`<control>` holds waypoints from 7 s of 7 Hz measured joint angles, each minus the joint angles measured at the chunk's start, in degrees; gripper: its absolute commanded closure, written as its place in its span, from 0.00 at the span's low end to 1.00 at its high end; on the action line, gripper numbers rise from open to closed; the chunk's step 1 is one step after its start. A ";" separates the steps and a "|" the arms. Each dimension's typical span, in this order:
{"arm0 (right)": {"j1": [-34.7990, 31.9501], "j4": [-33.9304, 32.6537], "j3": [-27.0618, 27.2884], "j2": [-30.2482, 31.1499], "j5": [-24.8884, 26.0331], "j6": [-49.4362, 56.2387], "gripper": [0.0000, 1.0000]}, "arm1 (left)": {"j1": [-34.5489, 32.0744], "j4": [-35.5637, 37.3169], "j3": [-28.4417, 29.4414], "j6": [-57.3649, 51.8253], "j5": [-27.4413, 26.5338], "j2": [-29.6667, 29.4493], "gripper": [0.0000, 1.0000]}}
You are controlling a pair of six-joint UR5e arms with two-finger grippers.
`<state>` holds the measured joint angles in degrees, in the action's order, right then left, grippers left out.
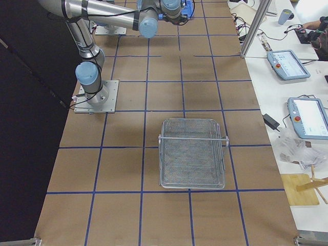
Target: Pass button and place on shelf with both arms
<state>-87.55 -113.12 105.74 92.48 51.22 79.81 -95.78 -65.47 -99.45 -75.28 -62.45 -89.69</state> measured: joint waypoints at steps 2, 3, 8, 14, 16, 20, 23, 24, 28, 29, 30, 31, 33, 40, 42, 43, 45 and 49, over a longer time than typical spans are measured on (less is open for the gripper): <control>7.20 0.08 0.02 -0.02 5.23 1.97 1.00 | 3.31 -14.30 4.27 10.86 -10.71 0.55 0.00; 11.81 -0.78 0.03 -0.04 10.93 5.77 1.00 | 4.31 -16.75 5.31 19.46 -18.36 0.47 0.00; 43.07 -2.10 -1.73 -0.66 34.61 44.97 1.00 | 4.97 -15.81 5.50 69.49 -29.61 0.73 0.00; 46.17 -0.47 -12.04 -13.96 38.59 49.24 0.61 | 3.37 -13.45 5.51 78.94 -27.78 0.90 0.00; 45.73 2.47 -13.95 -15.83 35.16 46.78 0.29 | 3.26 -14.07 5.31 79.06 -25.07 1.05 0.00; 45.00 5.89 -14.41 -15.65 33.94 44.93 0.20 | 3.23 -14.24 5.18 79.06 -24.48 1.08 0.00; 39.31 17.15 -15.49 -6.49 33.97 36.07 0.08 | 3.30 -14.19 5.15 78.98 -24.25 0.99 0.00; 33.58 20.76 -15.51 -2.81 33.60 25.34 0.02 | 3.33 -14.17 5.16 78.97 -24.22 0.97 0.00; 2.68 17.42 -14.53 -0.78 33.45 -28.61 0.00 | 3.59 -14.21 5.12 78.91 -24.33 0.92 0.00; -1.56 15.11 -14.65 -2.33 33.78 -39.19 0.00 | 3.52 -14.26 5.03 78.89 -24.48 0.96 0.00; -3.56 14.17 -15.60 -3.83 34.07 -46.88 0.00 | 3.43 -14.28 5.17 78.84 -24.66 1.03 0.00; -3.52 14.13 -17.74 -5.78 34.67 -51.97 0.00 | 3.31 -14.26 5.18 78.72 -24.90 1.16 0.00; -0.31 17.02 -22.22 -9.42 36.36 -57.00 0.00 | 3.30 -13.98 4.85 78.61 -25.17 1.48 0.00; 2.38 26.64 -22.65 -8.39 36.54 -72.97 0.00 | 3.34 -13.86 4.41 78.57 -25.20 2.16 0.00; 2.22 26.72 -22.52 -7.77 36.24 -73.09 0.00 | 3.55 -14.07 4.47 78.05 -25.27 2.29 0.00; 2.17 26.63 -22.34 -7.48 36.20 -72.96 0.00 | 3.37 -14.07 4.55 77.93 -25.07 2.34 0.00; 2.12 26.59 -22.15 -7.32 36.18 -72.62 0.00 | 3.19 -14.05 4.59 77.82 -24.66 2.32 0.00; 2.14 26.68 -22.14 -7.23 36.17 -72.27 0.00 | 3.15 -14.05 4.42 77.80 -24.72 2.49 0.00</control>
<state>-85.40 -86.44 83.60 85.25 87.39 7.54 -92.63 -79.52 -95.03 2.52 -87.17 -87.20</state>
